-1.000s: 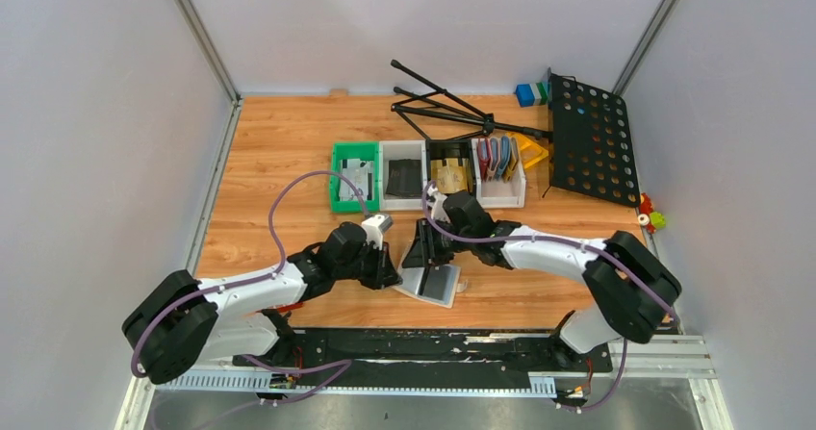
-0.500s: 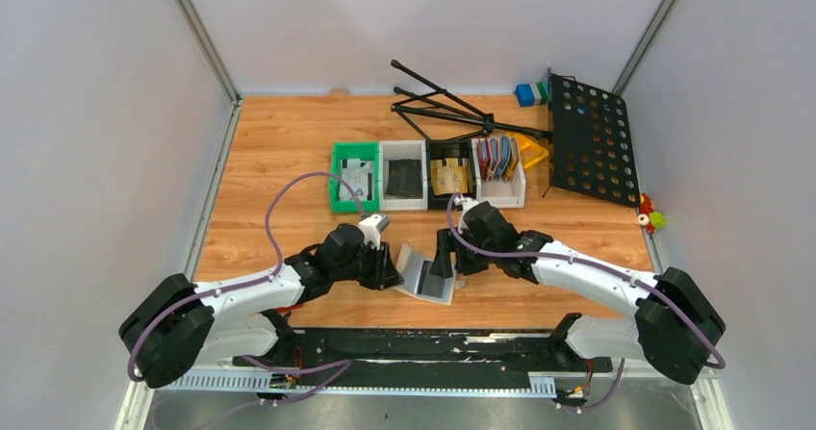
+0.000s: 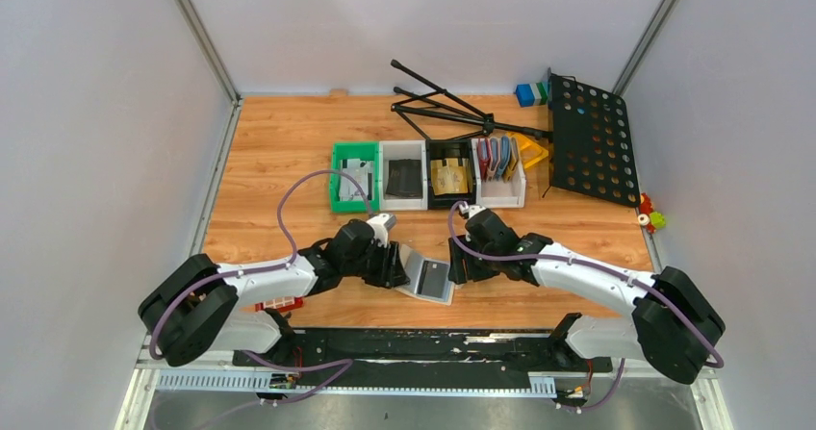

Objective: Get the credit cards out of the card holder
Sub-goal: Pick up the card holder from the storage box.

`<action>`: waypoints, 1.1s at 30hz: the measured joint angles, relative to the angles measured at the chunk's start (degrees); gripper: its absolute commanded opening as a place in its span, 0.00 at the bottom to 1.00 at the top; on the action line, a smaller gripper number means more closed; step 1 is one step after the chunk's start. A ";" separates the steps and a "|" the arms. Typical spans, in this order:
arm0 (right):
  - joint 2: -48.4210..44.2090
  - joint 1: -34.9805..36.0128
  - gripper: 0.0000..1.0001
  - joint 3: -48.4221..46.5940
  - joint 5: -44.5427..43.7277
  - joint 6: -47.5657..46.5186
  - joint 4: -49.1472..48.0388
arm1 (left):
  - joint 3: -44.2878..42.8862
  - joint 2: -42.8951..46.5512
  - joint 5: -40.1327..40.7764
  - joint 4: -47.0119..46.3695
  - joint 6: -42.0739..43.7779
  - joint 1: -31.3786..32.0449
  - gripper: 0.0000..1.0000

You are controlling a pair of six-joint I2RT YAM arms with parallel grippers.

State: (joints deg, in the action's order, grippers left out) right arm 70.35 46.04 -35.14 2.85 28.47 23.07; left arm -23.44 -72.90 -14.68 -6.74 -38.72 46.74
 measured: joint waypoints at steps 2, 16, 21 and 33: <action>0.22 0.00 0.53 0.20 0.09 -0.17 -0.22 | -0.90 -0.63 0.00 -0.46 0.02 0.00 0.52; 1.99 0.00 0.55 0.44 1.25 -0.57 -1.49 | -5.11 -5.38 -0.31 -2.10 0.76 -0.02 0.00; 1.05 -0.94 0.82 1.44 2.84 -0.76 -2.36 | -4.98 -5.09 -1.53 -2.69 0.35 -0.28 0.00; -11.89 -8.41 1.00 9.22 16.96 1.90 -11.89 | -0.61 11.89 -6.34 -5.16 -5.99 -3.30 0.00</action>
State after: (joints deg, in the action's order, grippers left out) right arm 58.46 37.63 -25.91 19.81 30.37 11.18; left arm -24.05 -61.01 -21.02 -11.90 -44.71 43.44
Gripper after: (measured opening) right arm 0.998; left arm 0.027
